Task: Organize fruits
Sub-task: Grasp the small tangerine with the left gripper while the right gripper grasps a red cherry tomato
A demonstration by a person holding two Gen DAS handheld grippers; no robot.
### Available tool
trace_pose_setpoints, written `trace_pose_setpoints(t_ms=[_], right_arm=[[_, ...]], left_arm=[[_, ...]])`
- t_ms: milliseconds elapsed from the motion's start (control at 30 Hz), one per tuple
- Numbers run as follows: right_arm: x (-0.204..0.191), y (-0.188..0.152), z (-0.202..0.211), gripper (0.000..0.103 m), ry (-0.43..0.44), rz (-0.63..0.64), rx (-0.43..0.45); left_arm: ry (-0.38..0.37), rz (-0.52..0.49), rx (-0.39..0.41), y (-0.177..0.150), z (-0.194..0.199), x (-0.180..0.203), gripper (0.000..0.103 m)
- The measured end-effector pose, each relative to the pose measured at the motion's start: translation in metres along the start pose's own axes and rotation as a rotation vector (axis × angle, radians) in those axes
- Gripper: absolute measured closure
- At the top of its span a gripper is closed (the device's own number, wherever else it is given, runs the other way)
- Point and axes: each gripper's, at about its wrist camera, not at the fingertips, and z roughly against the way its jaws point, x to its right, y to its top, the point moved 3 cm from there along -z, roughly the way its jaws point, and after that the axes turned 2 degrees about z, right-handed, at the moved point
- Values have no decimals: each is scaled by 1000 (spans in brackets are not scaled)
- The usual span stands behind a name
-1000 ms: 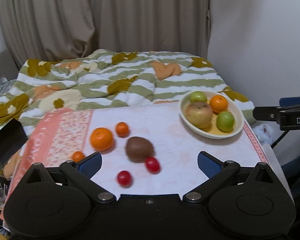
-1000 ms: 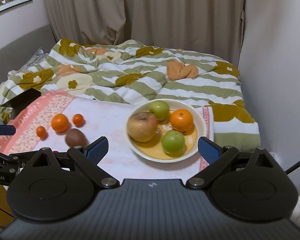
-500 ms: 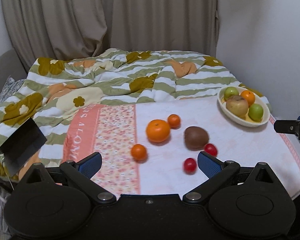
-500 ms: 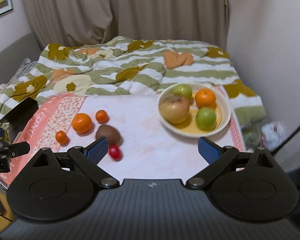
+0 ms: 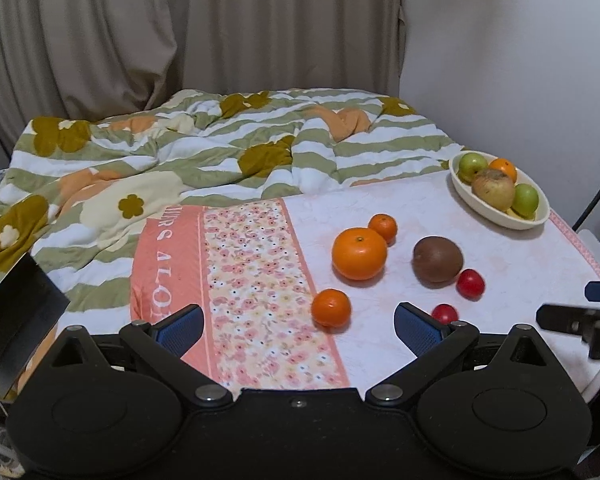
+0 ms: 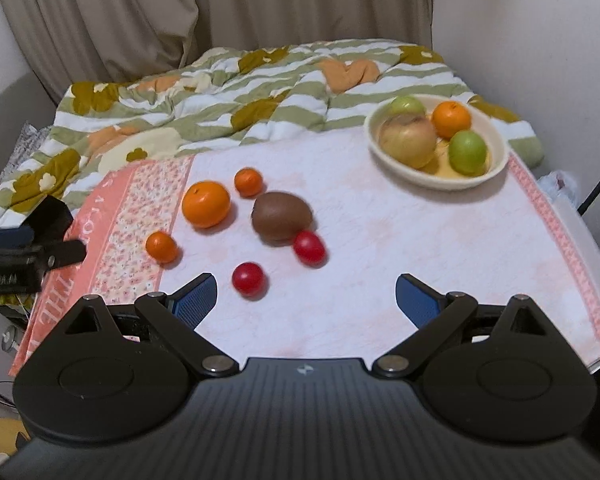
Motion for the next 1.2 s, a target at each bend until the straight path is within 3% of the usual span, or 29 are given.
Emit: trace_pose_setpoints(t_ms=[267, 400, 533, 900, 1200], right_arm=[[-24, -16, -50, 0, 8, 54, -31], [-27, -21, -71, 0, 20, 56, -31], [-30, -22, -87, 8, 30, 73, -47], [-39, -17, -103, 21, 59, 114, -54], [-43, -15, -109, 32, 68, 140, -63]], left_arm=[[-15, -86, -51, -2, -52, 2, 4], [-25, -124, -77, -6, -78, 10, 14], [-42, -142, -93, -7, -94, 16, 28], [-93, -146, -127, -11, -111, 25, 61], [-85, -135, -128, -11, -110, 26, 62]])
